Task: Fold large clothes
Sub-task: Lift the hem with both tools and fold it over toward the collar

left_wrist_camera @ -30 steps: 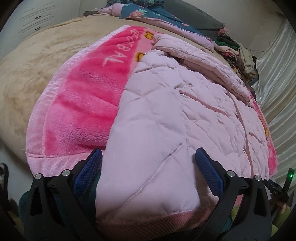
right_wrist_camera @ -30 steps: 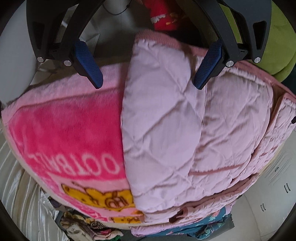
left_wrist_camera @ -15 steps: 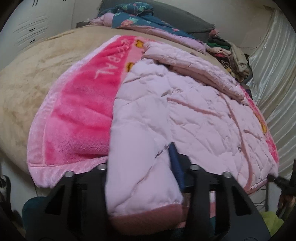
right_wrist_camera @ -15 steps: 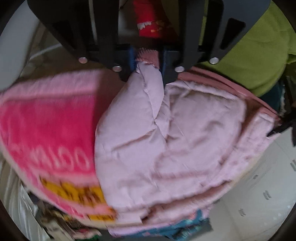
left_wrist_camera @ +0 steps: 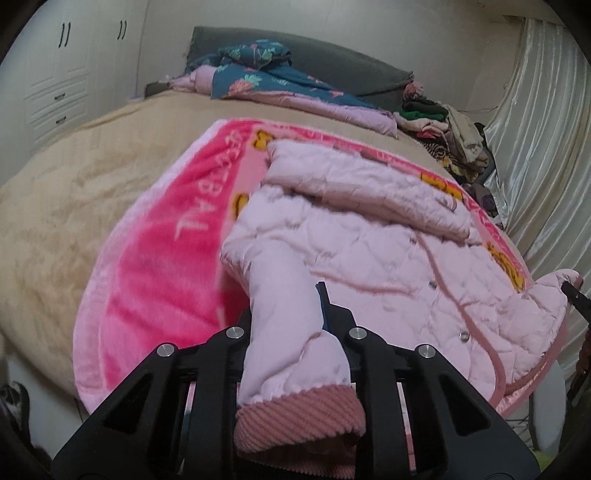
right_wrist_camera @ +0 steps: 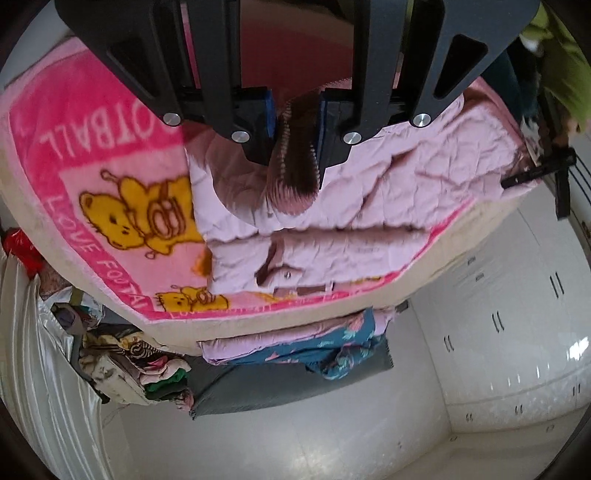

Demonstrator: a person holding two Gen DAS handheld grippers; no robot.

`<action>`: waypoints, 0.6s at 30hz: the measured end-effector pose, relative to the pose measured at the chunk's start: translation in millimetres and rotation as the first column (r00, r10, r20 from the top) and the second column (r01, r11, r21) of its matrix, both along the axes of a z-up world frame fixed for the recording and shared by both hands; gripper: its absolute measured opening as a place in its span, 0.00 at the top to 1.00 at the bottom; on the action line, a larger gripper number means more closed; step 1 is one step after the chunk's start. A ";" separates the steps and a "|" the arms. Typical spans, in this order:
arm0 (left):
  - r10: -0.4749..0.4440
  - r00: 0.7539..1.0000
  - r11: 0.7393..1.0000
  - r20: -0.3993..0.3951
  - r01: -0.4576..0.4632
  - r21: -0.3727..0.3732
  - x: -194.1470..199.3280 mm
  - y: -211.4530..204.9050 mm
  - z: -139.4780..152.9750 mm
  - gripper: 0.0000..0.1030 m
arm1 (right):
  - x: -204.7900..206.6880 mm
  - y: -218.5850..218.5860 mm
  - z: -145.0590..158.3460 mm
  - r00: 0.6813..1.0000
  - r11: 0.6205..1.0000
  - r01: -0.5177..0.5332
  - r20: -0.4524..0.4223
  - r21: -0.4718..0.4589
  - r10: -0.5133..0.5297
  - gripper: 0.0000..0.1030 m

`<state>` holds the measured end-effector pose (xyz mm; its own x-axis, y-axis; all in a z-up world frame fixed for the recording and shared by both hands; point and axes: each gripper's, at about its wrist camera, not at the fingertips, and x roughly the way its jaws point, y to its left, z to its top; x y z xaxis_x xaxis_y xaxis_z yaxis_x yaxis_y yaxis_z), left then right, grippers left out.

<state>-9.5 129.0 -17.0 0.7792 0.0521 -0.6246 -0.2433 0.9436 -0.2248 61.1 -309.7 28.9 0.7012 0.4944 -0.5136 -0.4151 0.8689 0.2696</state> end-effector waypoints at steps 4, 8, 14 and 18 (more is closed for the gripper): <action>-0.003 1.000 1.000 0.023 0.003 0.028 12.8 -3.4 19.7 0.88 | 7.5 -0.6 12.8 0.999 1.000 0.013 0.038 0.012 -0.013 0.86; -0.004 0.999 0.998 0.034 0.002 0.062 27.6 -8.6 36.3 0.88 | 13.9 -2.6 20.7 0.998 1.000 0.018 0.065 0.018 -0.020 0.86; -0.002 0.999 0.995 0.052 -0.004 0.101 48.7 -11.2 56.5 0.88 | 25.8 -9.8 31.4 0.996 0.998 0.035 0.080 0.044 -0.038 0.86; -0.004 0.997 0.995 0.071 -0.003 0.097 56.8 -10.0 67.6 0.88 | 33.4 -13.4 41.2 0.994 0.997 0.040 0.101 0.070 -0.047 0.86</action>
<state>47.3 119.0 50.6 0.8214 0.1096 -0.5598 -0.2295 0.9619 -0.1485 94.4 -323.1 70.1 0.7699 0.4936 -0.4045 -0.4057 0.8678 0.2868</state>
